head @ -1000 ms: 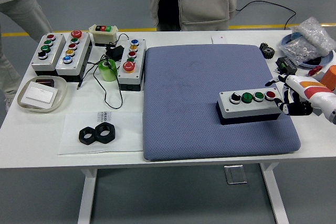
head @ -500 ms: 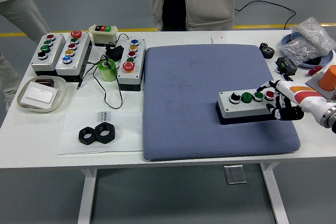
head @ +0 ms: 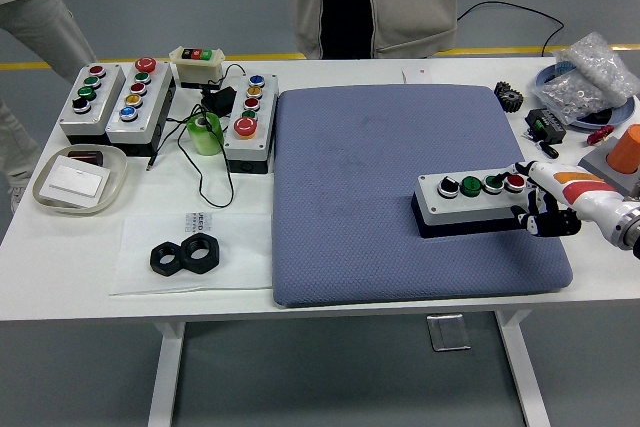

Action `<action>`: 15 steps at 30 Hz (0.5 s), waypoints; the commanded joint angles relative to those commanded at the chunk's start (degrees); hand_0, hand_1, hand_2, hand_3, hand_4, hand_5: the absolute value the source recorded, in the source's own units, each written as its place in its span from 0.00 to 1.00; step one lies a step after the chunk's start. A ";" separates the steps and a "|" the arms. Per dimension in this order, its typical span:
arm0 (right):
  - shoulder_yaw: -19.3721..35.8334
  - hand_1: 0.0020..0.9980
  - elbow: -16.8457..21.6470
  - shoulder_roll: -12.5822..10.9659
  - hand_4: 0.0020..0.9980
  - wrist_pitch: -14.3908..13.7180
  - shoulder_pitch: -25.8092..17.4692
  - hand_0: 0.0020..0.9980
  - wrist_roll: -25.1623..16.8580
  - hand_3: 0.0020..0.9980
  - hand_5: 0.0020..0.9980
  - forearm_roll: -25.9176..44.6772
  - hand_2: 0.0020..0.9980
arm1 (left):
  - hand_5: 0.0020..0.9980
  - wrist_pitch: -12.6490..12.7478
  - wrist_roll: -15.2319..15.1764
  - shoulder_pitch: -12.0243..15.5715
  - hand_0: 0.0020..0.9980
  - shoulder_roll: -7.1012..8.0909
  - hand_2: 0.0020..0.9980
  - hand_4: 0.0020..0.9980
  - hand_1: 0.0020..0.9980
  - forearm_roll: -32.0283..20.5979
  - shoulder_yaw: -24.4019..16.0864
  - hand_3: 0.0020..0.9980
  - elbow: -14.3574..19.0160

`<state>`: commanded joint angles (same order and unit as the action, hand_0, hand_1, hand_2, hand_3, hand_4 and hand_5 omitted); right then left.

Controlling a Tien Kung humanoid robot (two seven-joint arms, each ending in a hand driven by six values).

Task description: Pick up the button,place it on the desk,press the button,press the button

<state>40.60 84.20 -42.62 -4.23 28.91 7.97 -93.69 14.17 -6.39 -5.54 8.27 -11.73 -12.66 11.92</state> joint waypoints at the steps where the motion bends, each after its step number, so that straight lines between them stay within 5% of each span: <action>1: -0.07 0.08 -0.02 0.00 0.55 0.01 0.01 0.22 0.02 0.77 0.00 -0.01 0.21 | 1.00 -0.01 -0.01 -0.01 0.70 0.00 0.89 0.65 0.83 -0.05 0.04 0.83 0.01; 15: -2.26 0.08 0.26 0.05 0.55 1.17 0.56 0.22 0.55 0.77 0.00 -0.29 0.21 | 1.00 -0.10 -0.17 -0.18 0.70 0.07 0.89 0.65 0.83 -0.67 0.50 0.83 0.03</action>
<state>38.34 84.46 -42.56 -3.06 29.47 8.52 -93.99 14.07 -6.56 -5.72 8.34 -12.40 -12.16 11.95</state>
